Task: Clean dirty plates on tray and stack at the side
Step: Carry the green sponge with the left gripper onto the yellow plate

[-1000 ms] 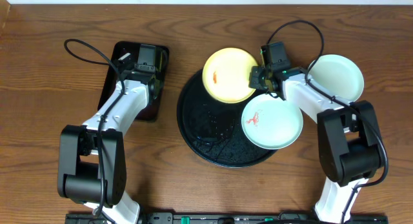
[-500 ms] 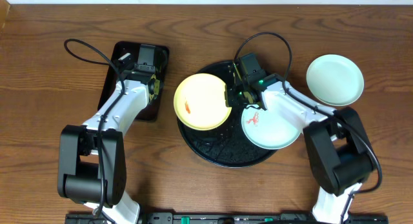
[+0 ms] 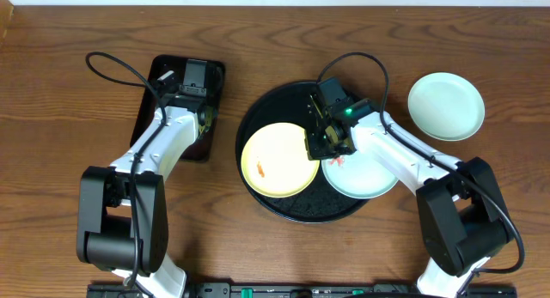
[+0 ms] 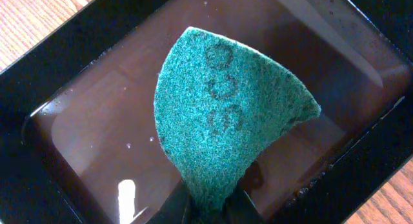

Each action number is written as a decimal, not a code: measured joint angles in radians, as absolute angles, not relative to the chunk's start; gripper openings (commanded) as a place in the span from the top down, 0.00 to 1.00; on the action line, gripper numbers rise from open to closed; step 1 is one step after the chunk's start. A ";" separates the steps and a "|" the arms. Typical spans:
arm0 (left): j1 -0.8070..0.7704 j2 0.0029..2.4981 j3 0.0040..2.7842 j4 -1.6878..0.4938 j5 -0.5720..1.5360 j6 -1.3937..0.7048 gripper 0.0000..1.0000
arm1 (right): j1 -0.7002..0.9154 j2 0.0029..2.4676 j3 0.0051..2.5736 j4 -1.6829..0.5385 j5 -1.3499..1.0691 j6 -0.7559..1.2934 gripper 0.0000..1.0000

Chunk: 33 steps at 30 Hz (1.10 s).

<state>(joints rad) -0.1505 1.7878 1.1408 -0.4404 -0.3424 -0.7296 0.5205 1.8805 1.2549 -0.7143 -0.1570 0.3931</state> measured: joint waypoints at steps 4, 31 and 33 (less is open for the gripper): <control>-0.150 1.788 1.141 -0.440 -0.342 -0.730 0.89 | 0.521 1.880 1.255 -0.720 -0.116 0.393 0.99; -0.150 1.562 1.139 -0.521 -0.078 -0.601 0.93 | 0.521 1.890 1.242 -0.570 -0.018 0.309 0.99; -0.152 1.505 1.139 -0.545 -0.007 -0.597 0.93 | 0.521 1.892 1.241 -0.567 -0.018 0.301 0.99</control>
<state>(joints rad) -0.1516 1.5051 1.1389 -0.5449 -0.0074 -0.5972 0.5205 1.8915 1.2407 -0.5671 -0.0177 0.3012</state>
